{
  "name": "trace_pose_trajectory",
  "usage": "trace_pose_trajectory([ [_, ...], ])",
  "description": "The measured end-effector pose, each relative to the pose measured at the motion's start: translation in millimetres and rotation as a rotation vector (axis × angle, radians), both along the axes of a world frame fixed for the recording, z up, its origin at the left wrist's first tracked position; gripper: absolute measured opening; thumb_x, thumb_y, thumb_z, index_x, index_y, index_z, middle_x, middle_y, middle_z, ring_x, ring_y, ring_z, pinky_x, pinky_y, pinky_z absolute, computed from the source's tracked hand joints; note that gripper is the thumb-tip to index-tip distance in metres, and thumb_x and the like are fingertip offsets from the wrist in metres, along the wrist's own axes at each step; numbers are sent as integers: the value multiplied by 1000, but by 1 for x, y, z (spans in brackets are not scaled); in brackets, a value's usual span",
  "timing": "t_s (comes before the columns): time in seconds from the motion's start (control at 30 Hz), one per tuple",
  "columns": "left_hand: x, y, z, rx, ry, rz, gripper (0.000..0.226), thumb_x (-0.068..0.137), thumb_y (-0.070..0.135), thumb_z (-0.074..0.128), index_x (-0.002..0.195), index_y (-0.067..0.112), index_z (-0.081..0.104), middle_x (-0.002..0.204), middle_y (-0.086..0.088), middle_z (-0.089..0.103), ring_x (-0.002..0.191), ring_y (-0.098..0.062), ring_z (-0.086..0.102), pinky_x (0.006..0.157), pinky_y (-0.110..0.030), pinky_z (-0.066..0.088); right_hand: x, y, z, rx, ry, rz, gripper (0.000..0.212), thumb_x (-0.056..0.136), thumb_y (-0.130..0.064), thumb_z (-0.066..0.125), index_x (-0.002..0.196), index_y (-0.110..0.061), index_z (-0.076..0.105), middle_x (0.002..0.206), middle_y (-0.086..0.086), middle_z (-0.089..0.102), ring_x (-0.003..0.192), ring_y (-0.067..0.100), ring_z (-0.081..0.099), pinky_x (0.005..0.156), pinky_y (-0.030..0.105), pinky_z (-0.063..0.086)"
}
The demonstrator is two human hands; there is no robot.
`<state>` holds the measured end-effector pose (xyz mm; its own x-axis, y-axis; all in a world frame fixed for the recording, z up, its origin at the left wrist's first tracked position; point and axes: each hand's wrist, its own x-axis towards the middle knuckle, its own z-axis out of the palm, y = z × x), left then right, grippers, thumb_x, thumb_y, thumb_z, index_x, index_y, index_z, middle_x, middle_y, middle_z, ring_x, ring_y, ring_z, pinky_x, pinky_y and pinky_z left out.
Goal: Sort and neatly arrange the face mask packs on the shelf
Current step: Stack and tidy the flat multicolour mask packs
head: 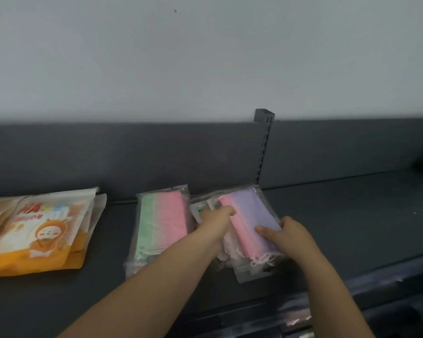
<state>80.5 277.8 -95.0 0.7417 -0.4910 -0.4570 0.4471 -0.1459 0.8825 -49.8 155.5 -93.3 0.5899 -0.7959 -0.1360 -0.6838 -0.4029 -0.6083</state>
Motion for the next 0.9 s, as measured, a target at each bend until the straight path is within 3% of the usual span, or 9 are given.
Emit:
trace_pose_trajectory([
  [0.1, 18, -16, -23, -18, 23, 88, 97, 36, 28, 68, 128, 6, 52, 117, -17, 65, 100, -35, 66, 87, -52, 56, -10, -10, -3, 66, -107, -33, 38, 83, -43, 76, 86, -10, 56, 91, 6, 62, 76, 18, 58, 59, 31, 40],
  [0.2, 15, -15, -15, -35, 52, 62, 99, 32, 21, 66, 129, 5, 54, 115, -19, 65, 103, -36, 65, 92, -54, 54, -17, -15, -6, 98, -209, -59, 35, 84, -35, 76, 91, -5, 59, 90, 8, 64, 78, 21, 61, 60, 31, 43],
  [0.43, -6, -7, 9, 99, -24, -81, 72, 70, 7, 68, 138, 2, 42, 138, -29, 50, 127, -45, 51, 99, -55, 46, -25, -20, -14, 158, -426, -141, 26, 87, -24, 75, 99, -7, 59, 96, 5, 65, 81, 17, 61, 62, 30, 46],
  [0.5, -10, -6, 10, 116, -49, -75, 77, 76, -2, 66, 144, 3, 31, 130, -28, 55, 118, -41, 58, 89, -48, 53, -27, -23, -16, 207, -500, -166, 25, 86, -21, 75, 101, -6, 61, 98, 8, 67, 83, 20, 64, 63, 31, 47],
  [0.57, -13, -6, 8, 87, -48, -86, 81, 79, -4, 63, 149, 10, 25, 112, -18, 57, 93, -27, 61, 66, -32, 52, -29, -22, -16, 259, -561, -171, 26, 86, -19, 76, 103, -4, 63, 99, 9, 69, 85, 23, 66, 63, 31, 49],
  [0.67, -14, -6, 9, 57, -24, -110, 53, 84, -4, 59, 134, 6, 47, 96, -14, 62, 67, -19, 58, 46, -21, 45, -30, -15, -12, 294, -655, -148, 25, 86, -15, 76, 105, -7, 62, 99, 5, 69, 84, 17, 66, 61, 25, 48],
  [0.73, -12, -4, 11, 10, -30, -98, 25, 86, -6, 59, 110, 0, 62, 85, -13, 66, 66, -22, 63, 56, -27, 55, -29, -9, -7, 323, -736, -128, 26, 86, -15, 76, 107, -11, 61, 104, 2, 69, 89, 17, 68, 66, 25, 51],
  [0.8, -8, 1, 15, -97, 0, -89, 27, 86, -10, 60, 112, -2, 64, 103, -20, 71, 91, -33, 70, 82, -46, 60, -27, -4, -1, 369, -799, -86, 34, 85, -15, 77, 115, -15, 61, 108, -1, 70, 94, 18, 70, 70, 27, 55],
  [0.9, 0, 12, 26, -225, 5, -81, 32, 85, -16, 60, 115, -6, 64, 108, -26, 72, 94, -37, 72, 78, -50, 61, -20, 6, 8, 469, -803, 44, 38, 80, -15, 80, 114, -16, 65, 105, -1, 75, 90, 17, 74, 68, 26, 59],
])
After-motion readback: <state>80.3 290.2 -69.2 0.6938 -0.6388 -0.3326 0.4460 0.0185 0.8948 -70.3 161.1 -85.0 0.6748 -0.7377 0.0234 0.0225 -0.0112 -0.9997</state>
